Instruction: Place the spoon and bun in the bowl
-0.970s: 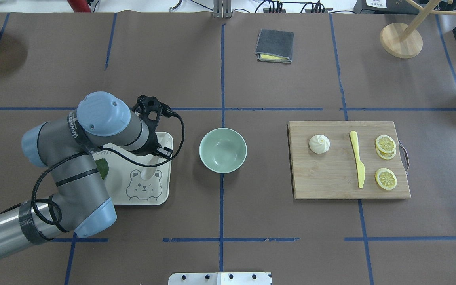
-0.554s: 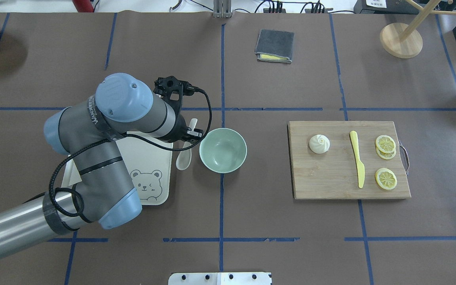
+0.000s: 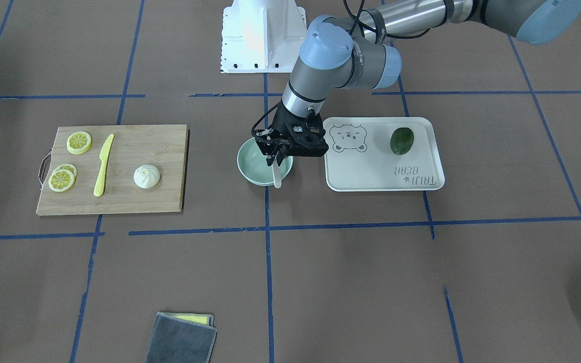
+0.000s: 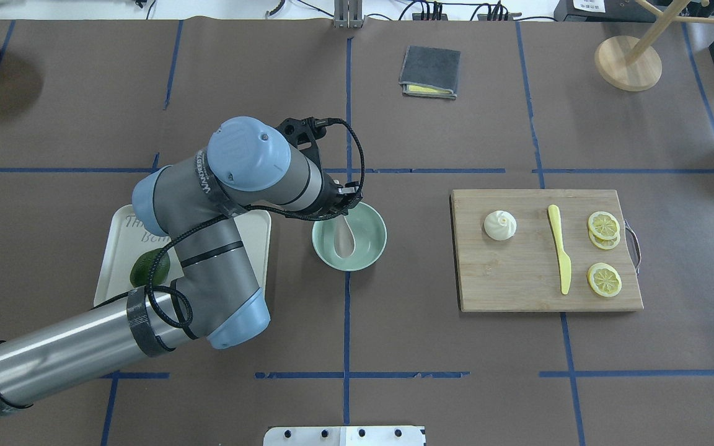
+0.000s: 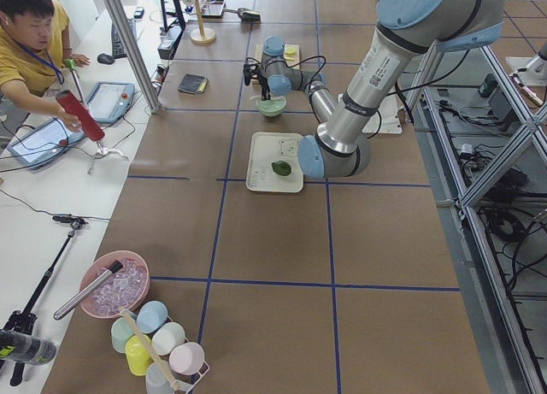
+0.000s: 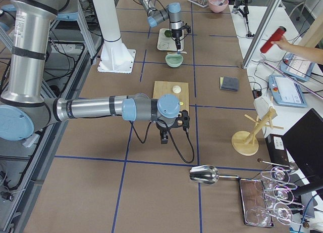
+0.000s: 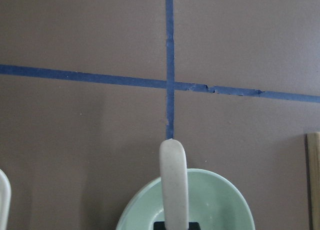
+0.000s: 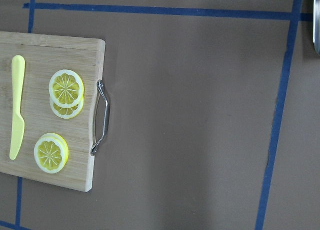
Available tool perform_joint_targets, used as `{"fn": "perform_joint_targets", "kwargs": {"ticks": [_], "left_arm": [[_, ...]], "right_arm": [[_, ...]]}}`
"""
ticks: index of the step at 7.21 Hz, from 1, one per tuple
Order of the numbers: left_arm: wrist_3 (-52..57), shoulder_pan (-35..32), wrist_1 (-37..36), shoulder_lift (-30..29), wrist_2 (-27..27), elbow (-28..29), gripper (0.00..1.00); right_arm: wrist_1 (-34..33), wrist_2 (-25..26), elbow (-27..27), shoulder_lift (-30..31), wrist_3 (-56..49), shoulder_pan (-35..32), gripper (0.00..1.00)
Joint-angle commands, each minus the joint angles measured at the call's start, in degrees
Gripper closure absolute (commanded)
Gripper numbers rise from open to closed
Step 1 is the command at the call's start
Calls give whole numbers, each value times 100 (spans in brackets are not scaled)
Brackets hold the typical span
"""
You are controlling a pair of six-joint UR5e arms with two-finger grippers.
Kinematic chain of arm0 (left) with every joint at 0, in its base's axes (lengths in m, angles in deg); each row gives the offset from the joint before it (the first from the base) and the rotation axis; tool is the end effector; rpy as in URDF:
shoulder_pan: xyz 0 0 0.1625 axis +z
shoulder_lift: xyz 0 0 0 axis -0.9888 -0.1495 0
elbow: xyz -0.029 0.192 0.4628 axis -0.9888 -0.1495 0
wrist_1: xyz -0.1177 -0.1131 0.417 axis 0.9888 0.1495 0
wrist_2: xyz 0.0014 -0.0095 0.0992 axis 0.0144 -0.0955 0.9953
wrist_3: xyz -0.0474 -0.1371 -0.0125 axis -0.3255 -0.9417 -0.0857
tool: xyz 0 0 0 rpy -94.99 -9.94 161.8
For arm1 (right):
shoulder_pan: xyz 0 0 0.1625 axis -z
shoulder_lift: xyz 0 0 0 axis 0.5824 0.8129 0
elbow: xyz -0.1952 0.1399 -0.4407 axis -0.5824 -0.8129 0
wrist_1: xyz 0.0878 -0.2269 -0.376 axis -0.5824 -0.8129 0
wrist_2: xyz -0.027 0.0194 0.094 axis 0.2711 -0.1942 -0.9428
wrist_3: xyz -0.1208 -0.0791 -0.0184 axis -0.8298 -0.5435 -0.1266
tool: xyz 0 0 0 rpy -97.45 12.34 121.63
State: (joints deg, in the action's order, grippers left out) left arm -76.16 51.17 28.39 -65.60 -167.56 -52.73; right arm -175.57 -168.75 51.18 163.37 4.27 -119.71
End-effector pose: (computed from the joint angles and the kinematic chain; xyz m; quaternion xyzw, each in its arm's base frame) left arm 0.6729 -0.5025 0.2269 0.0543 0.5219 -0.1085 0.8444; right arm -0.0317 -0.4221 0.6845 -0.0054 -0.4729 -0.0633 0.8788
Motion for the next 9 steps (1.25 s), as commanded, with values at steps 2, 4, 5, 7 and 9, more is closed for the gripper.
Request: {"fn": "perform_joint_targets", "kwargs": {"ticks": [2, 4, 5, 7, 9], "left_arm": [[-64, 149, 16, 12, 377, 51, 92], [208, 149, -2, 99, 377, -10, 64], [322, 141, -2, 230, 360, -45, 58], [367, 114, -28, 398, 360, -299, 42], [1006, -8, -63, 887, 342, -851, 42]], "right_arm": [[-6, 0, 0, 0, 9, 7, 0], [3, -9, 9, -9, 26, 50, 0], [3, -35, 18, -17, 52, 181, 0], [255, -35, 35, -166, 716, 515, 0], [1473, 43, 26, -289, 2416, 1233, 0]]}}
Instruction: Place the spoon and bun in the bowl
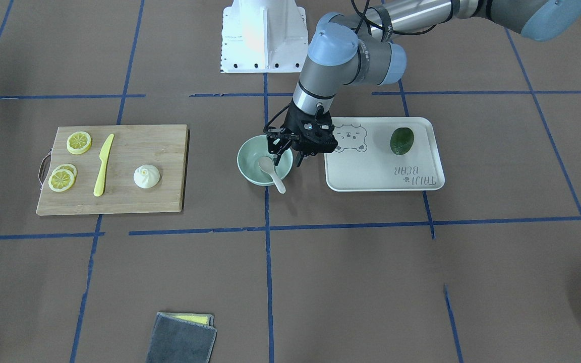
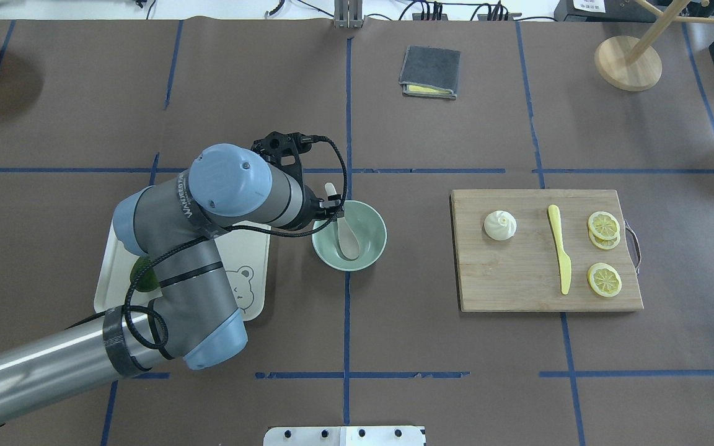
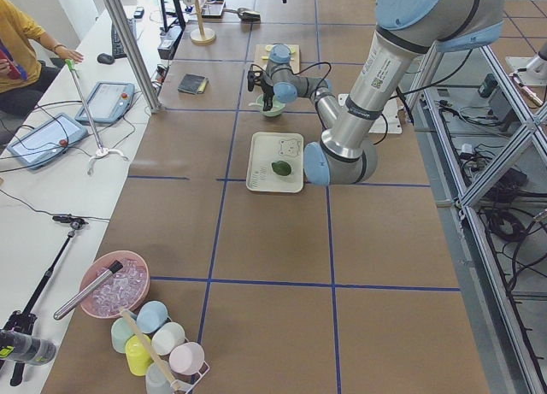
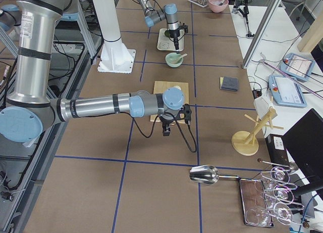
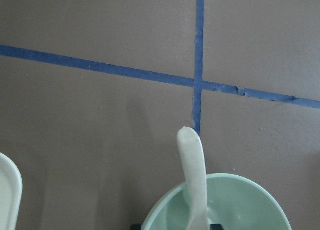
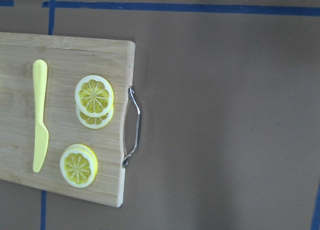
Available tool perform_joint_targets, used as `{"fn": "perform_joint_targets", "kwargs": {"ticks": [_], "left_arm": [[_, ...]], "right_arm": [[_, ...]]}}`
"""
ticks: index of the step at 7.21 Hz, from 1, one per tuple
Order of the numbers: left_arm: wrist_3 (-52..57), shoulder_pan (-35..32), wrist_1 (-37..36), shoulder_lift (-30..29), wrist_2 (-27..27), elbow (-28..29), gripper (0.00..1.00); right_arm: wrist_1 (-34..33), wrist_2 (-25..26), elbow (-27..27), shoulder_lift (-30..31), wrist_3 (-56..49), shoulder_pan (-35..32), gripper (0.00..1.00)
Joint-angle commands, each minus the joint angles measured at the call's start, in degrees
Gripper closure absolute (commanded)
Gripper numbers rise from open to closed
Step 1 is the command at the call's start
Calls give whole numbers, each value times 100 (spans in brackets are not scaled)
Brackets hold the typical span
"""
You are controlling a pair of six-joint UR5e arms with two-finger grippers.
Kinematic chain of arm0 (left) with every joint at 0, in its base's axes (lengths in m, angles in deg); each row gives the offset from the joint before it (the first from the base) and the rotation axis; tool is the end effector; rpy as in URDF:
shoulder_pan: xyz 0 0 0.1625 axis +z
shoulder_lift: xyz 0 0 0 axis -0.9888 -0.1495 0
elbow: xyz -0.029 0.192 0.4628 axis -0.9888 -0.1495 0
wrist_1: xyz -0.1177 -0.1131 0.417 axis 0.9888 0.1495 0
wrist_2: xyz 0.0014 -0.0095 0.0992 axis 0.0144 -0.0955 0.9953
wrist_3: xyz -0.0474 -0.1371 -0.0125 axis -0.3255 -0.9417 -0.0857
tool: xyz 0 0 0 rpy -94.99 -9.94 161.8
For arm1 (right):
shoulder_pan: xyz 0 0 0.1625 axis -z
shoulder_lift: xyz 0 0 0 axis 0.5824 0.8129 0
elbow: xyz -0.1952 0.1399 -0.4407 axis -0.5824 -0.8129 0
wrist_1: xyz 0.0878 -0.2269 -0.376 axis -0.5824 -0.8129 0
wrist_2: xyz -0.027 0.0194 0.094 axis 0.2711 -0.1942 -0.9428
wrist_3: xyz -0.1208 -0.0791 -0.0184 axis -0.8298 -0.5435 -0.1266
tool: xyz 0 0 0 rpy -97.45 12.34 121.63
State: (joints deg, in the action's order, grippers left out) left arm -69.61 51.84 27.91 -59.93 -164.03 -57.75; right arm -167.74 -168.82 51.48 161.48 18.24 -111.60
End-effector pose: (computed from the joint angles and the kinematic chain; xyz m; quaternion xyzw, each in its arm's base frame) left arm 0.6460 -0.4861 0.2669 0.1026 0.5029 -0.0728 0.8551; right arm -0.0973 -0.4387 0.6524 -0.0206 -0.4790 -0.0595 0.8755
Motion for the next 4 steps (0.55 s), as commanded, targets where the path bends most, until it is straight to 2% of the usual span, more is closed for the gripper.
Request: {"fn": "perform_joint_targets", "kwargs": {"ticks": [1, 2, 4], "left_arm": [[676, -180, -16, 724, -10, -709, 42], [1001, -329, -34, 1189, -36, -1165, 42], [1520, -881, -25, 1990, -579, -1712, 41]], "right_arm": [[1175, 252, -4, -379, 1986, 809, 0], [1485, 646, 40, -643, 2779, 1326, 0], [1479, 1610, -12, -1476, 3827, 2319, 0]]}}
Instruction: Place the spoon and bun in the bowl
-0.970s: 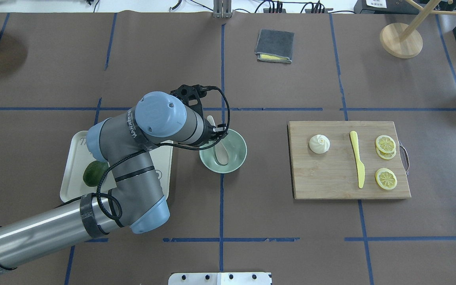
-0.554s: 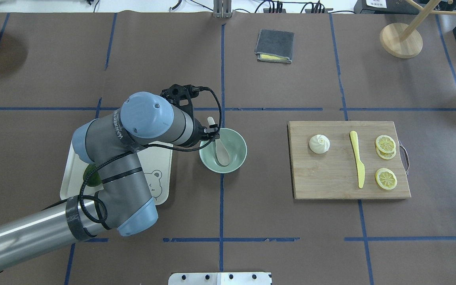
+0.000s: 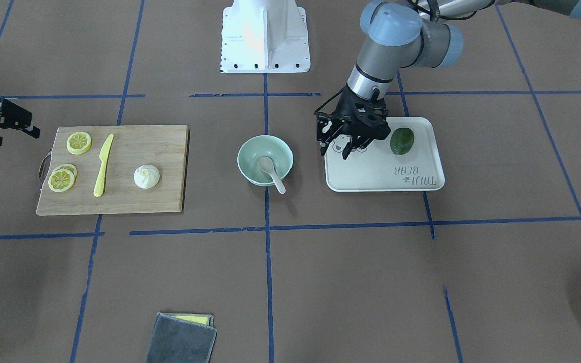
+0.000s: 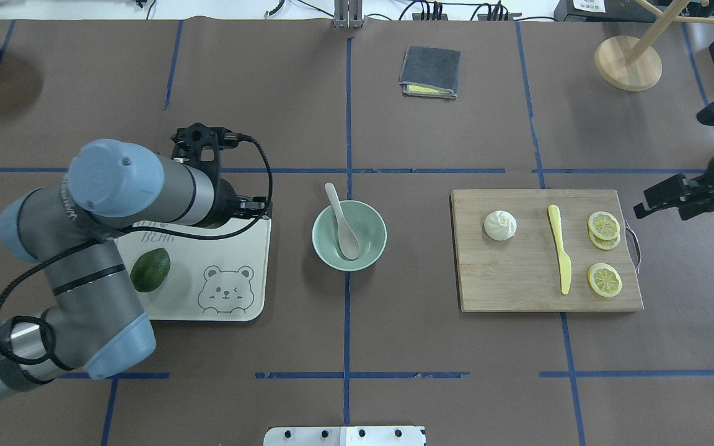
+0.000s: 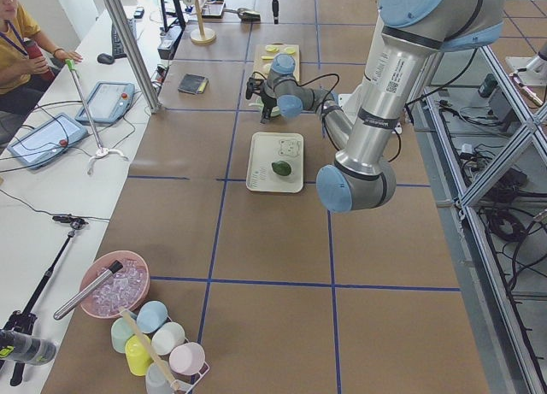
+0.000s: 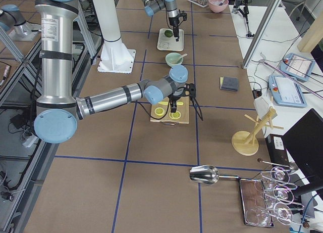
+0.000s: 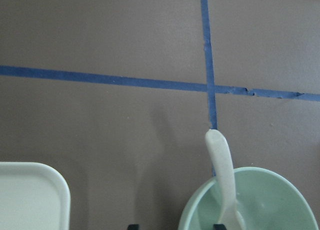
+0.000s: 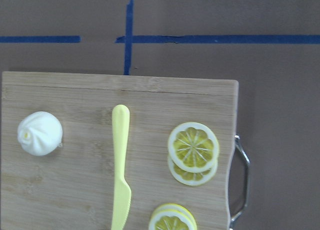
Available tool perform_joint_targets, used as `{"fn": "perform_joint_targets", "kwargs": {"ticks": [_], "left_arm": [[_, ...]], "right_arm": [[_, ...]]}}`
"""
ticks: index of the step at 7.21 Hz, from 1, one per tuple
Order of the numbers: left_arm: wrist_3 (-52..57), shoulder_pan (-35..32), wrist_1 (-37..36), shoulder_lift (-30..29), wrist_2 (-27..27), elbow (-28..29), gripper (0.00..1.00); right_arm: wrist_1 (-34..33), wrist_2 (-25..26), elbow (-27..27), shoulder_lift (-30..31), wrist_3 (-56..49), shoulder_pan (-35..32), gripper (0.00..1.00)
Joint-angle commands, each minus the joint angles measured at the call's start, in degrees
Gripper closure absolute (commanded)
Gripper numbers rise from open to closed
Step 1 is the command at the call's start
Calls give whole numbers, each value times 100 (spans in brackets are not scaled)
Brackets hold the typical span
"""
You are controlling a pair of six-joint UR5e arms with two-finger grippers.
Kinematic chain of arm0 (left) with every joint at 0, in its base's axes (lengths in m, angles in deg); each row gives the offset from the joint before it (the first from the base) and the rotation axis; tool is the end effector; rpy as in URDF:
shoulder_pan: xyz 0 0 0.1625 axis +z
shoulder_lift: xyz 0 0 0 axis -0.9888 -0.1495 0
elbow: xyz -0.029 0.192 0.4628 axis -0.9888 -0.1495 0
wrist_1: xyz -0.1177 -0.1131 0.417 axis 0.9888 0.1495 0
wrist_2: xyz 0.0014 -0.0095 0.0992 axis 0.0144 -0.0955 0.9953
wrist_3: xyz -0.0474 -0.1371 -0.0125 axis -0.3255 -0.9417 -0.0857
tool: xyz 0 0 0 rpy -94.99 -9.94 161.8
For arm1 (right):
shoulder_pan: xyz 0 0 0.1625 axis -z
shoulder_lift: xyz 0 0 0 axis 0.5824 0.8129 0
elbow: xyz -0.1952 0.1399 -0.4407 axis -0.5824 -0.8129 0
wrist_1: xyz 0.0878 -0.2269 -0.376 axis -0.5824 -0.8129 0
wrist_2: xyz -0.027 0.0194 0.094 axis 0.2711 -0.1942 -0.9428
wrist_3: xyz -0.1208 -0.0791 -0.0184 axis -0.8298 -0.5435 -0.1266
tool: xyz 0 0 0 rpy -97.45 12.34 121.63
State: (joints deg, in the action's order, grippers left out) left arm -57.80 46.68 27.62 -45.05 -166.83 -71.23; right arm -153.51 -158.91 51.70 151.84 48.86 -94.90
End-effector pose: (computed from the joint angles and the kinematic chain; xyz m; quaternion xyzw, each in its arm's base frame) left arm 0.5156 -0.4755 0.3437 0.1497 0.4809 -0.0128 0.8638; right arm -0.2531 -0.4797 0.5529 -0.0005 -0.4706 -0.0261 0.8819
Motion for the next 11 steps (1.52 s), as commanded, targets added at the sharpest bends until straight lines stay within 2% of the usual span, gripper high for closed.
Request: {"fn": "perform_joint_targets", "kwargs": {"ticks": [1, 3, 5, 10, 11], "left_arm": [[421, -473, -5, 541, -363, -532, 40], [404, -457, -5, 611, -355, -560, 36], [404, -457, -5, 629, -346, -543, 35], [395, -404, -5, 629, -346, -560, 32], [395, -404, -13, 638, -346, -551, 32]], "right_arm": [[13, 1191, -86, -831, 1354, 1116, 0], [12, 1643, -550, -1358, 1631, 1523, 0], [12, 2046, -702, -1475, 1860, 1901, 0], [21, 2268, -1176, -1818, 1861, 2060, 1], [12, 2269, -1168, -1818, 1861, 2061, 9]]}}
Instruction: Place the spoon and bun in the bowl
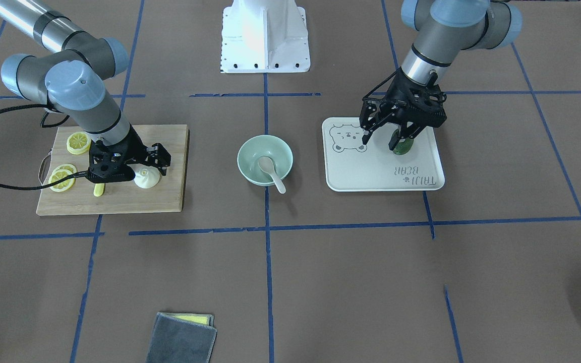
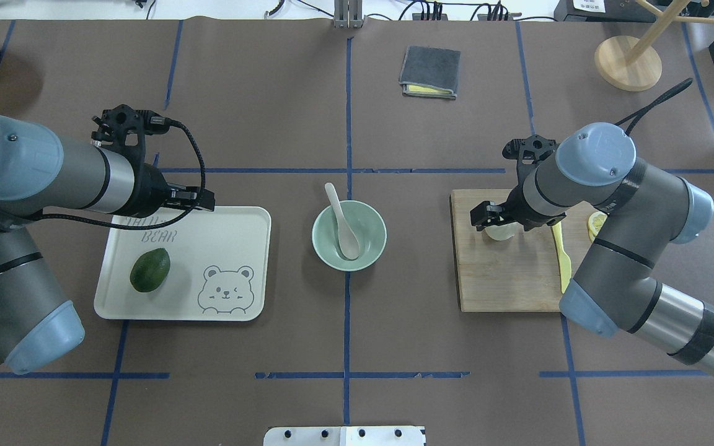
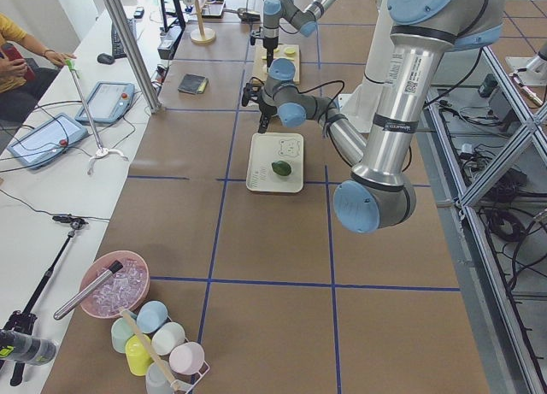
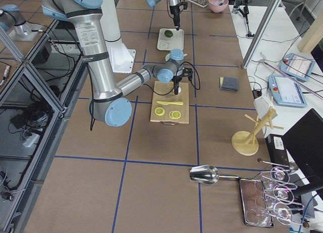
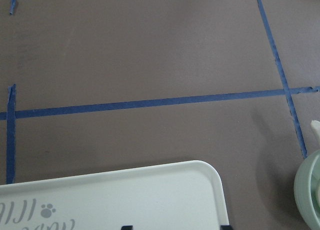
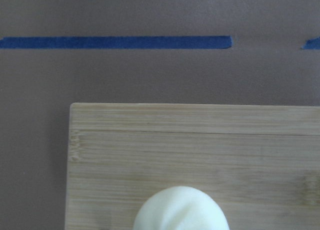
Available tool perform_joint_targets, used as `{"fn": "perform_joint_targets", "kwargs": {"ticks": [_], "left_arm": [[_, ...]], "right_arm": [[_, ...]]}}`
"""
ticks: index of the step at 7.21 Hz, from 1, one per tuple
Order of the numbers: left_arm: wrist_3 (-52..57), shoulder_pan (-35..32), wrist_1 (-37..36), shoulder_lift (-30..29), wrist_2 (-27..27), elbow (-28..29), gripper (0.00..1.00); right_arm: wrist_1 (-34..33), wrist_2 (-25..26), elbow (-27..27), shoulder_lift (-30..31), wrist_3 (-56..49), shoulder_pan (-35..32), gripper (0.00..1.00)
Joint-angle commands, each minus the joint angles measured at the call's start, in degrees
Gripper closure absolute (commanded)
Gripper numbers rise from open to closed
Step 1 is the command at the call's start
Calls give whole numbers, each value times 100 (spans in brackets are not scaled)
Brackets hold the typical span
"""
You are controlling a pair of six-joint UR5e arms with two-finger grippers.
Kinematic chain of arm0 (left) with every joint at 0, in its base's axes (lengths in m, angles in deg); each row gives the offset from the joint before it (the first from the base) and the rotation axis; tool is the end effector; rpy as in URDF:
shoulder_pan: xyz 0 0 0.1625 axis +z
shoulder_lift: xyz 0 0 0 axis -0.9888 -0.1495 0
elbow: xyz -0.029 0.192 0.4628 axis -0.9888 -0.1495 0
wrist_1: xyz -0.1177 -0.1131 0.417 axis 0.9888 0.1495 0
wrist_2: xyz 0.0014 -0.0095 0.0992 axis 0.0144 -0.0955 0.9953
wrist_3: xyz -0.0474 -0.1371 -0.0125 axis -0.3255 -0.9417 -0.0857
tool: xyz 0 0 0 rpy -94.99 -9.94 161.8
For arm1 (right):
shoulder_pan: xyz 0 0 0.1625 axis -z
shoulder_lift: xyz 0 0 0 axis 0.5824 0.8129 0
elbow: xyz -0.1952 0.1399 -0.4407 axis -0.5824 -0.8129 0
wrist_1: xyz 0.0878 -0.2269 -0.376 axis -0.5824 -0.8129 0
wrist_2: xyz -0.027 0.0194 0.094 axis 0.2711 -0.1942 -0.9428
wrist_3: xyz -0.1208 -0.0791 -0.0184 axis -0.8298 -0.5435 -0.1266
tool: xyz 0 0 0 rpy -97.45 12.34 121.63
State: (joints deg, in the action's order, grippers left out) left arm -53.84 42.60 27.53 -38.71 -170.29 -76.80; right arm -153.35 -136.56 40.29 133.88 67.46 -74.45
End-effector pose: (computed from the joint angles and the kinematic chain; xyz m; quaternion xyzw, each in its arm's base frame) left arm 0.4462 -0.4726 0.3677 0.1563 0.4769 0.0001 0.8649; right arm -0.5011 -0.4977 0.4919 0.0327 -0.4038 0.0084 0.9142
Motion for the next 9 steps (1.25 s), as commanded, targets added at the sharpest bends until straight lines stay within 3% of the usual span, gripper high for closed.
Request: {"fn": "perform_joint_targets", "kwargs": {"ticks": [1, 3, 4, 7, 9], "left_arm": [[-1, 4, -5, 4, 0, -2, 32], [-1, 4, -48, -5, 0, -11, 32], [-1, 4, -66, -5, 9, -20, 32], [-1, 4, -75, 4, 0, -29, 32], [-1, 4, -110, 39, 0, -46, 31]], "right_arm": [[-4, 42, -35, -22, 0, 16, 21], [-4, 51, -27, -22, 0, 7, 50], [-4, 51, -9, -22, 0, 7, 60], [-30, 33, 297, -39, 244, 7, 58], [-344, 51, 272, -721, 1104, 191, 57]]}}
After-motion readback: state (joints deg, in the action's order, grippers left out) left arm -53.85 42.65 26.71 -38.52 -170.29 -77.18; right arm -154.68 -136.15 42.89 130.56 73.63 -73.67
